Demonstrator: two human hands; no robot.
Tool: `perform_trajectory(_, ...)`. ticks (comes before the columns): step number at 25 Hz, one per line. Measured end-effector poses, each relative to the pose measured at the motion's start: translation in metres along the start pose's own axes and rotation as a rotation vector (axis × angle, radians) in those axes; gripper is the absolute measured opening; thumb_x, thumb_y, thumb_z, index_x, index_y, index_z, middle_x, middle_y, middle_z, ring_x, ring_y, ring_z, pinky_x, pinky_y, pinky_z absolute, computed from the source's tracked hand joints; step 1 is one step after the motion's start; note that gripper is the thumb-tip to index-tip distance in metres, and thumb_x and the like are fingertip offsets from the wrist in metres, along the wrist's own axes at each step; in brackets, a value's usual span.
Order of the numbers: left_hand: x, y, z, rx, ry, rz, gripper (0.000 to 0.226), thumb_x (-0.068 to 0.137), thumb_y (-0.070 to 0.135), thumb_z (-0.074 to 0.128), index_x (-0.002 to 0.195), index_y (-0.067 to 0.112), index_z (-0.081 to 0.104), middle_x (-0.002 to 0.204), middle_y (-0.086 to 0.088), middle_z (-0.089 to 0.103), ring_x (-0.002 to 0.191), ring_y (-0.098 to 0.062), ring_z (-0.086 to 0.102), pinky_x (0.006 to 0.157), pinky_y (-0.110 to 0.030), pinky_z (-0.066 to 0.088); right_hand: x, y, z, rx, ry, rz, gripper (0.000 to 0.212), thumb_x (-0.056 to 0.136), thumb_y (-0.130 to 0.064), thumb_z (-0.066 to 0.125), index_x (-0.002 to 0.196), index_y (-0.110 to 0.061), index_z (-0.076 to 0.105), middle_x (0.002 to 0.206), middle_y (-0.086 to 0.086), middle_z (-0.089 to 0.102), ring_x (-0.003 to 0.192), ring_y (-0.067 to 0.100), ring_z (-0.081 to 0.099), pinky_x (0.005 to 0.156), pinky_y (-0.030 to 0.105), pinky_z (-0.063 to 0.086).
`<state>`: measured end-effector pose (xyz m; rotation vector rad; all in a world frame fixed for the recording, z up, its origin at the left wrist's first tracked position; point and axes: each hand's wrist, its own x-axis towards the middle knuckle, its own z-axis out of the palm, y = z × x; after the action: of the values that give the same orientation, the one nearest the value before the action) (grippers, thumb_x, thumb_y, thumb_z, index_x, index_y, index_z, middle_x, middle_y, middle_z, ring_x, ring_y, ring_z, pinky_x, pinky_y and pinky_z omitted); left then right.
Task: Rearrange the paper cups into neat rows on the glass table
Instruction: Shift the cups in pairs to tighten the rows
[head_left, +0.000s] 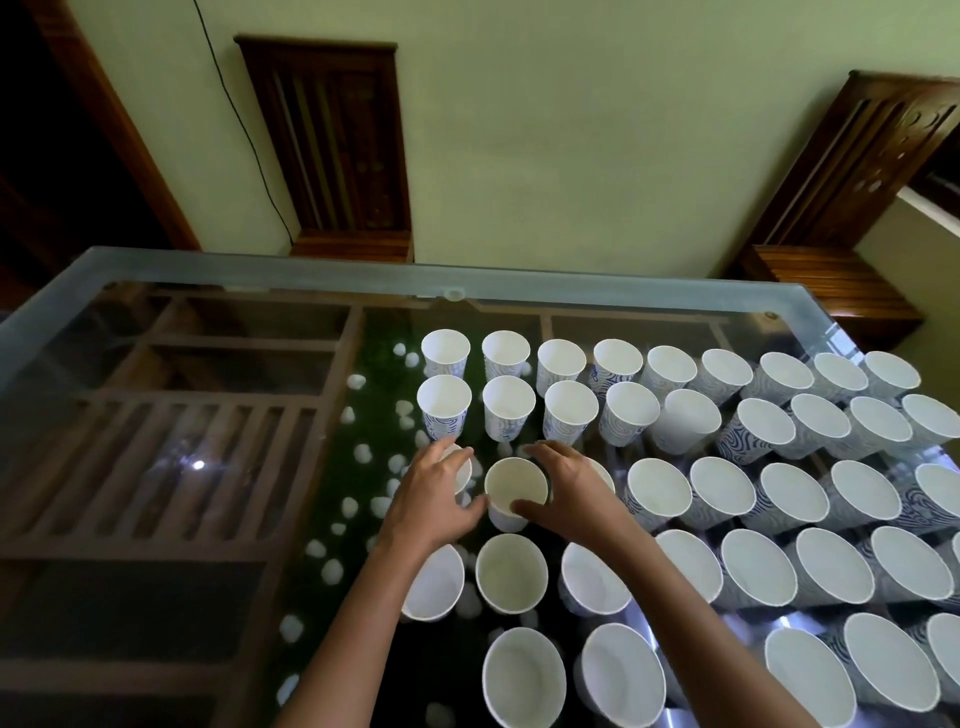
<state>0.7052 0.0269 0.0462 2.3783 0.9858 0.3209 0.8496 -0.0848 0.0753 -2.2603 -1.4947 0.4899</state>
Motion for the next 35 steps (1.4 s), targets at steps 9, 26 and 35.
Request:
perform_trajectory(9,0.005,-0.017,-0.004,0.04,-0.015,-0.041,0.061,0.08,0.035,0.064,0.134,0.015,0.043,0.144,-0.005,0.036,0.132,-0.021,0.032,0.108,-0.035,0.032,0.006,-0.018,0.017,-0.055,-0.079,0.003,0.068,0.079,-0.031,0.069,0.137,-0.014,0.039,0.144,0.006,0.037,0.128,0.024,0.037,0.1,0.027,0.032)
perform_trajectory(26,-0.014,-0.025,-0.011,0.021,-0.002,-0.03,0.06,0.08,0.037,0.064,0.133,0.018,0.044,0.142,-0.001,0.037,0.13,-0.018,0.032,0.101,-0.03,0.035,0.008,-0.025,0.022,-0.009,-0.047,-0.001,0.068,0.077,-0.027,0.072,0.136,-0.011,0.041,0.141,0.006,0.04,0.124,0.025,0.042,0.098,0.026,0.033)
perform_trajectory(35,-0.015,-0.024,-0.014,0.04,-0.009,-0.028,0.061,0.079,0.039,0.065,0.133,0.019,0.044,0.144,-0.001,0.035,0.131,-0.019,0.031,0.102,-0.031,0.035,0.004,-0.027,0.02,0.032,-0.029,-0.005,0.071,0.076,-0.028,0.074,0.136,-0.011,0.041,0.141,0.008,0.041,0.124,0.025,0.042,0.099,0.028,0.034)
